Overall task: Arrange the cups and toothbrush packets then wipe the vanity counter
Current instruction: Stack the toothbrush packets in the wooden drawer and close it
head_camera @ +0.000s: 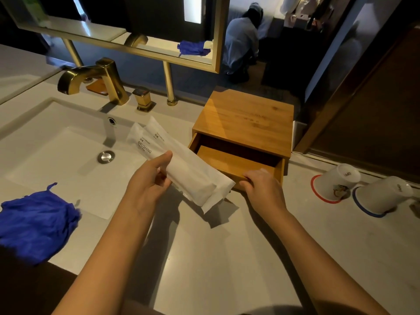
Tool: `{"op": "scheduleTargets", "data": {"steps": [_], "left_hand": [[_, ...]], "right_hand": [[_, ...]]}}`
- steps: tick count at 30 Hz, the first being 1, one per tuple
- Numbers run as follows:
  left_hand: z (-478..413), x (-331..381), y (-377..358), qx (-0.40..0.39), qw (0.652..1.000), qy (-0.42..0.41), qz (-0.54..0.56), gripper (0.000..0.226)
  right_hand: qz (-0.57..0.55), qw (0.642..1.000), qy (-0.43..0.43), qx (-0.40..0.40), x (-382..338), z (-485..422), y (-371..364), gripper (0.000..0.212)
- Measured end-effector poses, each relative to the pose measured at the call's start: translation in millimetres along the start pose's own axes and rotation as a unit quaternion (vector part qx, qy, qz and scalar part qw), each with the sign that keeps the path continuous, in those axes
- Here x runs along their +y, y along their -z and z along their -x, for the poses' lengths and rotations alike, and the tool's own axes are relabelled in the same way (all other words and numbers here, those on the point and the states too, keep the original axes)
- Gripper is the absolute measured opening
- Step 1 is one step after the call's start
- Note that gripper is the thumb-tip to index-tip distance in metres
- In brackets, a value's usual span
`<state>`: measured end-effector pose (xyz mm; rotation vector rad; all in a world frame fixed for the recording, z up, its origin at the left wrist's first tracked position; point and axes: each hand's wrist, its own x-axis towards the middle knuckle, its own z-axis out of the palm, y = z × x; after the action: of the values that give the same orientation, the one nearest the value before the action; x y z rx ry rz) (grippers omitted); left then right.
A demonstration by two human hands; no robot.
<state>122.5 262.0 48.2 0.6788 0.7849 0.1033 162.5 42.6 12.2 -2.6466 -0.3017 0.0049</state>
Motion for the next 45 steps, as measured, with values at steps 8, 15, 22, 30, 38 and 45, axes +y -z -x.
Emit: {"op": "scheduleTargets", "data": {"steps": [8, 15, 22, 30, 38, 45], "left_hand": [[17, 8, -6, -0.016, 1.0, -0.017, 0.019, 0.033], [21, 20, 2, -0.005, 0.998, -0.033, 0.054, 0.024], [21, 27, 11, 0.005, 0.997, -0.058, 0.056, 0.025], [22, 9, 8, -0.03, 0.999, -0.038, -0.024, 0.021], [15, -11, -10, -0.068, 0.996, -0.006, -0.054, 0.028], [23, -30, -24, -0.122, 0.992, 0.02, -0.031, 0.024]], "right_hand": [[-0.003, 0.999, 0.032, -0.028, -2, 34, -2, 0.019], [-0.02, 0.998, 0.047, -0.037, -4, 48, 0, 0.02], [-0.031, 0.998, 0.041, -0.042, -3, 59, -6, 0.02], [-0.031, 0.998, 0.031, -0.048, -5, 60, -3, 0.02], [-0.179, 0.982, -0.017, -0.056, -11, 35, 30, 0.024], [-0.236, 0.969, 0.026, -0.073, -53, 0, 31, 0.025]]}}
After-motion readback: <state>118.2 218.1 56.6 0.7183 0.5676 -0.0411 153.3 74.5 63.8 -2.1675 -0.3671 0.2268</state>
